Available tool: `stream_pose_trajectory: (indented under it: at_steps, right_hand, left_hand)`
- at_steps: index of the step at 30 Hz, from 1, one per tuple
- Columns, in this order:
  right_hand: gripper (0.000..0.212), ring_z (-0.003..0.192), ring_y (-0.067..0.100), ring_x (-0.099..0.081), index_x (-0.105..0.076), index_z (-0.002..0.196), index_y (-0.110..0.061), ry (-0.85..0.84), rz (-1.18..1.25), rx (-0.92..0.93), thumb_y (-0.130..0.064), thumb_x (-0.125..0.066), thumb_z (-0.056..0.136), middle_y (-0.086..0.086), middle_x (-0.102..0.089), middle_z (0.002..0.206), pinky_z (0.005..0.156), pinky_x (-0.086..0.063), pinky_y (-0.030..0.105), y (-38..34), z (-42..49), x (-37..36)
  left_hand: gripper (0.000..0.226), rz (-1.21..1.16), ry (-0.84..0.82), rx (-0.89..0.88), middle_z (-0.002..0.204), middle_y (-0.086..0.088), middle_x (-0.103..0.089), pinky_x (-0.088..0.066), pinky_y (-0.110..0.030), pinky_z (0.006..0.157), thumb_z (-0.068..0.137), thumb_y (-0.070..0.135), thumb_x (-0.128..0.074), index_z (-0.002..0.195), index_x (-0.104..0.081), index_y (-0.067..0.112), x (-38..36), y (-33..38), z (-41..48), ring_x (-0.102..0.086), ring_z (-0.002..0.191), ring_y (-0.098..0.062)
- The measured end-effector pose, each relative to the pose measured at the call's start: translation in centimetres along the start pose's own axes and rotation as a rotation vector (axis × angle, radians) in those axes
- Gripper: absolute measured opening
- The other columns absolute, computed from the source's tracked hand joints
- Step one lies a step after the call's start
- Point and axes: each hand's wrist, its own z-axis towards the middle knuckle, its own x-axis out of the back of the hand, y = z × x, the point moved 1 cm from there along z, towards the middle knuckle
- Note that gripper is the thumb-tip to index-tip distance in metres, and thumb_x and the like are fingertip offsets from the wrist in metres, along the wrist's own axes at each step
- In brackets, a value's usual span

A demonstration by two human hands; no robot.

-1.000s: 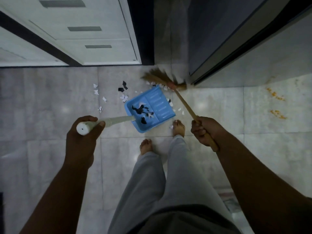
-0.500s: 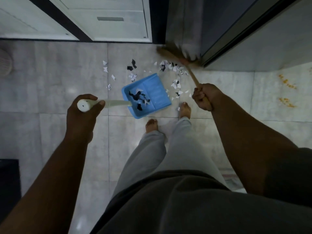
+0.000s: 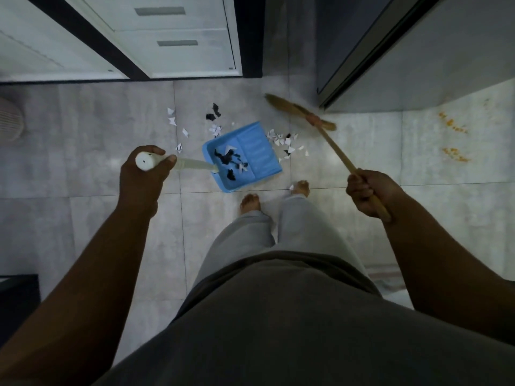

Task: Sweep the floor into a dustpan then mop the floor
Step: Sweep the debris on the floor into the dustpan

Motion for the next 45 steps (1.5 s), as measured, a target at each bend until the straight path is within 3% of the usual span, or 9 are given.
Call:
stream_pose_trajectory:
  at_steps: [9,17,22,29,37,41,45]
  right_hand:
    - [0.028,0.032,0.004,-0.032,-0.038,0.078,-0.013,0.030,0.236,-0.068,-0.018,-0.030,0.104,-0.005,-0.036,0.050,0.029,-0.022,0.011,1.4,3.6,2.8]
    - [0.039,0.030,0.003,-0.029,-0.042,0.072,-0.014,-0.081,0.127,-0.138,-0.030,-0.033,0.106,-0.006,-0.034,0.048,0.025,-0.024,0.013,1.4,0.0,4.5]
    - [0.036,0.032,0.003,-0.029,-0.043,0.075,-0.013,-0.025,0.044,-0.059,-0.032,-0.035,0.105,-0.006,-0.033,0.049,0.025,-0.023,0.014,0.4,-3.3,6.8]
    - [0.033,0.033,0.006,-0.032,-0.042,0.076,-0.011,0.242,-0.203,0.075,-0.025,-0.033,0.104,-0.002,-0.037,0.049,0.027,-0.022,0.015,4.4,-8.2,6.8]
    - [0.032,0.037,0.014,-0.044,-0.058,0.089,0.001,0.510,-0.852,-0.020,-0.024,-0.043,0.103,0.004,-0.050,0.050,0.036,-0.036,0.023,11.6,-10.7,4.3]
    - [0.032,0.040,0.016,-0.046,-0.058,0.090,0.002,0.576,-1.004,-0.050,-0.025,-0.045,0.102,0.006,-0.052,0.051,0.040,-0.039,0.025,14.0,-9.1,3.4]
    - [0.032,0.050,0.021,-0.050,-0.058,0.090,0.001,0.627,-1.069,0.057,-0.026,-0.046,0.101,0.012,-0.056,0.064,0.049,-0.041,0.030,13.8,-5.8,1.5]
  left_hand:
    - [0.019,0.036,0.012,0.004,0.088,0.002,-0.064,-0.052,-0.045,0.089,0.086,0.006,-0.073,0.091,-0.063,0.020,-2.7,0.4,-0.9,-0.059,0.090,-0.022]
    - [0.020,0.038,0.023,-0.046,0.093,-0.002,-0.061,-0.050,-0.042,0.088,0.087,0.002,-0.071,0.093,-0.061,0.018,-5.1,1.9,-1.8,-0.056,0.092,-0.024]
    - [0.021,0.054,-0.012,-0.064,0.099,-0.011,-0.060,-0.049,-0.046,0.093,0.087,0.001,-0.070,0.094,-0.061,0.018,-4.5,1.9,-1.3,-0.055,0.095,-0.027]
    - [0.020,0.093,-0.099,-0.081,0.098,-0.007,-0.062,-0.050,-0.047,0.087,0.086,0.002,-0.071,0.094,-0.062,0.017,-1.6,2.5,1.5,-0.057,0.092,-0.025]
    - [0.024,0.137,-0.146,-0.096,0.105,-0.015,-0.062,-0.052,-0.046,0.088,0.085,0.004,-0.073,0.106,-0.062,0.006,2.7,2.0,3.5,-0.058,0.094,-0.025]
    - [0.019,0.143,-0.143,-0.091,0.103,-0.012,-0.064,-0.053,-0.049,0.089,0.083,0.008,-0.075,0.097,-0.064,0.015,4.4,1.7,4.4,-0.059,0.092,-0.023]
    - [0.022,0.156,-0.148,-0.093,0.095,-0.002,-0.065,-0.052,-0.044,0.084,0.083,0.009,-0.076,0.088,-0.064,0.027,5.8,1.4,4.7,-0.059,0.090,-0.020]
